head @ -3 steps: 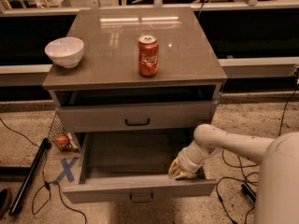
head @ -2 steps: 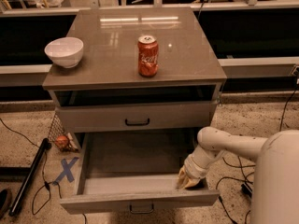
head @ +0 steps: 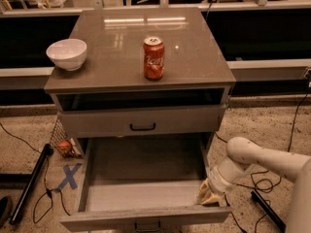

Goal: Open middle drawer

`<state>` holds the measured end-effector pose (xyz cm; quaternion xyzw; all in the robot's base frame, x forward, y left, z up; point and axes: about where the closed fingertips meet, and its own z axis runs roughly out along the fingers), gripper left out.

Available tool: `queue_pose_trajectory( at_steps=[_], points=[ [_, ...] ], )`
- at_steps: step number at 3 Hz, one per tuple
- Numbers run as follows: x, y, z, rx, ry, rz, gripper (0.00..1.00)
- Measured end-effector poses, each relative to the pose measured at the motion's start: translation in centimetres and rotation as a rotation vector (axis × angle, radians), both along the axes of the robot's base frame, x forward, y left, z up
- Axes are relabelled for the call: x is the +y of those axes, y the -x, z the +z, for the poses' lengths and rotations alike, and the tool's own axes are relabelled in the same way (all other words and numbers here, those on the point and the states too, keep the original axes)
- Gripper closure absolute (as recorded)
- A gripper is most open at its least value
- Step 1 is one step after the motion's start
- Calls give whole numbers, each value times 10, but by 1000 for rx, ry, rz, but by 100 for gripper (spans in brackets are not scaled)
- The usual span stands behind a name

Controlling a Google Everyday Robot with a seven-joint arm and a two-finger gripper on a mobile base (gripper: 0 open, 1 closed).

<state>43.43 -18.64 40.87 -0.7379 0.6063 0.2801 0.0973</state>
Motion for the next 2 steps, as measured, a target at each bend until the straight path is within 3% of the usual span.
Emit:
queue_pose_trajectory(
  at_steps=[2],
  points=[
    [-10,-22,105,-115,-178,-95,100]
  ],
)
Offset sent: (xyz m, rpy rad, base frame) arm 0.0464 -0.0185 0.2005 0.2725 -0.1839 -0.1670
